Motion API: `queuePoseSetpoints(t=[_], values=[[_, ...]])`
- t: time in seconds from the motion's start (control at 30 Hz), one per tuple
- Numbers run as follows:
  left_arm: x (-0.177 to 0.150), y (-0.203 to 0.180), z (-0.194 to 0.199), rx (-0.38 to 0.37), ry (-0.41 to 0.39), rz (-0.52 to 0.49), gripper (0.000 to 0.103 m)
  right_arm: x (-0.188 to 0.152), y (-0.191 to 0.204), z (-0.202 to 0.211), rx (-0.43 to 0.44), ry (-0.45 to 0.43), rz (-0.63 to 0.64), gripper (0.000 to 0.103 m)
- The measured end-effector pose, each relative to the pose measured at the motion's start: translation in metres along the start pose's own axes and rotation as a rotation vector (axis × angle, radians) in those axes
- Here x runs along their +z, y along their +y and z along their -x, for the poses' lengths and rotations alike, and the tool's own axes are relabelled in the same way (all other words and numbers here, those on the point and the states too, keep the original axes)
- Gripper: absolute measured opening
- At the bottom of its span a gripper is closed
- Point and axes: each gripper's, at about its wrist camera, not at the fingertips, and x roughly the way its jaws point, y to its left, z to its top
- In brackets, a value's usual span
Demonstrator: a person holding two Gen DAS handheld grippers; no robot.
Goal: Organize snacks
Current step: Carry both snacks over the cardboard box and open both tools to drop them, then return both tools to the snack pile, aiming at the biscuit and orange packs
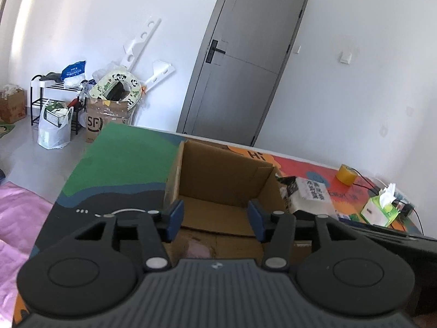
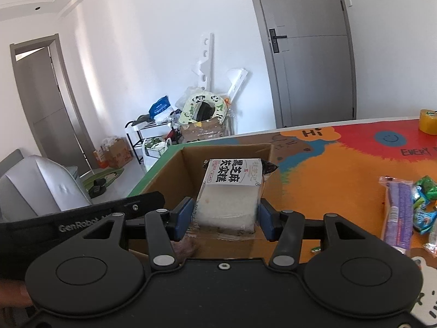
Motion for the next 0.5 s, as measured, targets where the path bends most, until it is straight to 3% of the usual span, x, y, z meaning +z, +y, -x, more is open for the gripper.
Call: queuePoseSetpoints(t=[0.13, 0.2, 0.5], values=[[0.002, 0.004, 0.003, 0.015, -0.006, 0.013, 0.054, 0.001, 0.005, -0.002, 0.026, 0.003, 0.015, 0.055], [0.003, 0.004, 0.003, 0.015, -0.004, 0.022, 0.057, 0.001, 0.003, 0.003, 0.003, -0.007, 0.012, 0.066], [0.0, -0.008, 0.004, -0.007, -0.008, 0.006, 0.072, -0.006, -0.04, 0.03, -0.082, -0.011, -0.098, 0.066]])
